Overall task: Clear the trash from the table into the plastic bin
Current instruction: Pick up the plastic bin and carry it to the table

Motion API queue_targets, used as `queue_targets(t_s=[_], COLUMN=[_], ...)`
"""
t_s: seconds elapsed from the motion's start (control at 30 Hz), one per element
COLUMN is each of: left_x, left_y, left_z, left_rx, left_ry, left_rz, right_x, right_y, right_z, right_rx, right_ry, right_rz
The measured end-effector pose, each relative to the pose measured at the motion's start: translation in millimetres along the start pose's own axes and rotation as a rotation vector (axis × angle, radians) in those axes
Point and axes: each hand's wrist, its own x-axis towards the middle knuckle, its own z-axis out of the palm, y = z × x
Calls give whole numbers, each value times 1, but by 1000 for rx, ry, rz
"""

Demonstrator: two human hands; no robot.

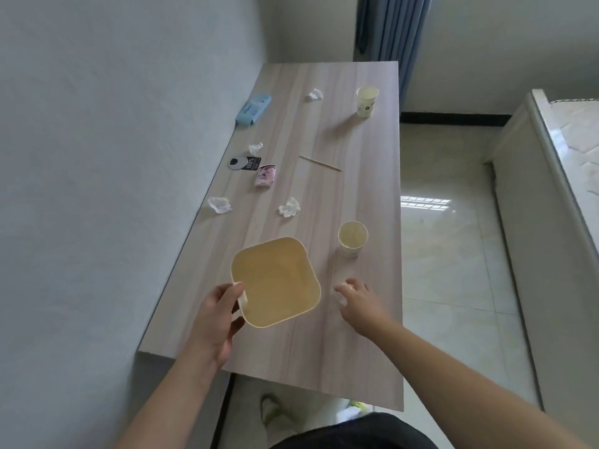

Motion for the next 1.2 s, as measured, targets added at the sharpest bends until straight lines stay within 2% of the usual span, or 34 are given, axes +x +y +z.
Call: queue_targets(t_s=[0.13, 0.3, 0.37, 0.53, 0.73, 0.87, 1.0, 1.2], left_x=[-10, -24, -31, -44, -55, -68, -79, -86], left_y=[-9, -18, -20, -18, -21, -23, -28, -40], left_z=[6, 12, 14, 13, 7, -7, -24, -22], left_rx=[-37, -59, -75, -73, -10, 12, -20, -10], left_ry=[41, 57, 61, 47, -5, -63, -105, -186], left_rz=[-16, -3, 7, 26, 78, 108, 118, 112], right_x=[-9, -19, -26, -55, -103, -136, -161, -199], right_y=[17, 24, 20, 0, -38, -76, -108, -112], right_z=[10, 3, -4, -36, -86, -105, -98, -84], right_rx=[-143, -4, 106, 451, 623, 624, 581, 394], right_ry=[-23, -117, -106, 53, 423, 498, 459, 563], right_rz=[-87, -34, -5, 33, -98, -218, -278, -367])
